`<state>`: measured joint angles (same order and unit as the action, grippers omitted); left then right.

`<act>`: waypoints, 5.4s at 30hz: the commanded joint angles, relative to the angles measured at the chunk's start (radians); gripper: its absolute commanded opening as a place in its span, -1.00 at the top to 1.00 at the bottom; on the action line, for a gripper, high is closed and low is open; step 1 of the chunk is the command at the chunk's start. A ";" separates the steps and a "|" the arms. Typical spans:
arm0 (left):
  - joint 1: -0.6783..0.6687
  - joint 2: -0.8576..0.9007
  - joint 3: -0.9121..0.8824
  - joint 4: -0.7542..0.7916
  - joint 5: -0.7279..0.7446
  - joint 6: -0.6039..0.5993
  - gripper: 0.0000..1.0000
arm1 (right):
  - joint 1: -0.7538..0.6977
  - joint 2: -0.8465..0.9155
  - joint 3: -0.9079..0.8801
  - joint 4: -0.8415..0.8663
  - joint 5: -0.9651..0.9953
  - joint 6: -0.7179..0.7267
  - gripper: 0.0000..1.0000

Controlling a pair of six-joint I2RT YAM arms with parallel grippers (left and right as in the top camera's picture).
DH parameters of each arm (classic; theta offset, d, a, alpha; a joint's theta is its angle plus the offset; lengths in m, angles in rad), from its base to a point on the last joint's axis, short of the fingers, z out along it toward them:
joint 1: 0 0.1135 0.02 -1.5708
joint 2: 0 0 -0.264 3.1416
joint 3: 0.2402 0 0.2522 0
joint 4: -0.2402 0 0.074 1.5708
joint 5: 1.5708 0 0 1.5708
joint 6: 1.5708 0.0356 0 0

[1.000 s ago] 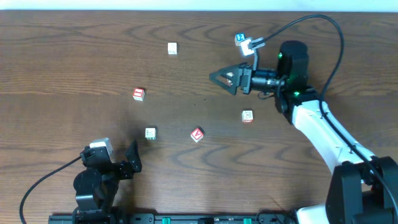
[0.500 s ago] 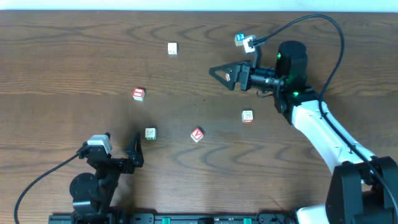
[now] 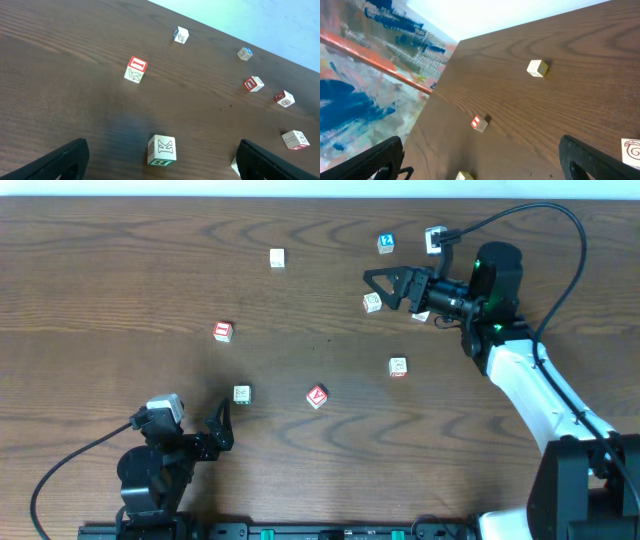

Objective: Spell out Ai2

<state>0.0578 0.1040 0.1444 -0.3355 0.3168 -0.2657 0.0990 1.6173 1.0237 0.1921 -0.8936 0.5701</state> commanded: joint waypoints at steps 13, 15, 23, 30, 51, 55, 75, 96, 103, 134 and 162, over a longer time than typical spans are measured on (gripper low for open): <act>-0.002 0.469 0.225 0.193 0.067 -0.014 -0.91 | -0.011 0.004 0.012 0.039 -0.035 0.013 -0.98; -0.002 0.632 0.337 0.161 0.038 0.048 -0.91 | -0.016 0.004 0.012 0.040 -0.034 0.013 -0.98; -0.023 1.254 0.828 -0.096 -0.158 0.163 -0.91 | -0.020 0.004 0.012 0.026 -0.038 0.008 -0.99; -0.116 1.587 1.191 -0.368 -0.187 0.161 -0.91 | -0.020 0.004 0.012 0.013 -0.037 -0.026 -0.98; -0.201 1.694 1.220 -0.324 -0.201 -0.555 -0.91 | -0.020 0.004 0.012 -0.018 -0.038 -0.037 -0.99; -0.203 1.694 1.220 -0.368 -0.248 -0.743 -0.79 | -0.020 0.004 0.012 -0.038 -0.038 -0.037 -0.98; -0.203 1.769 1.219 -0.393 -0.317 -0.888 -0.93 | -0.020 0.004 0.012 -0.142 -0.002 -0.156 -0.98; -0.202 1.797 1.219 -0.364 -0.347 -0.983 -0.82 | -0.020 0.004 0.012 -0.392 0.348 -0.325 -0.98; -0.202 1.806 1.219 -0.355 -0.342 -0.995 -0.91 | -0.020 0.004 0.012 -0.391 0.348 -0.325 -0.99; -0.202 1.873 1.218 -0.336 -0.323 -1.130 -0.93 | -0.020 0.004 0.012 -0.437 0.348 -0.325 -0.98; -0.149 1.890 1.218 -0.282 -0.274 -1.125 -0.18 | -0.020 0.004 0.012 -0.444 0.370 -0.343 -0.98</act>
<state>-0.0925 1.9907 1.3453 -0.6125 0.0280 -1.3903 0.0933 1.6176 1.0256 -0.2504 -0.5289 0.2440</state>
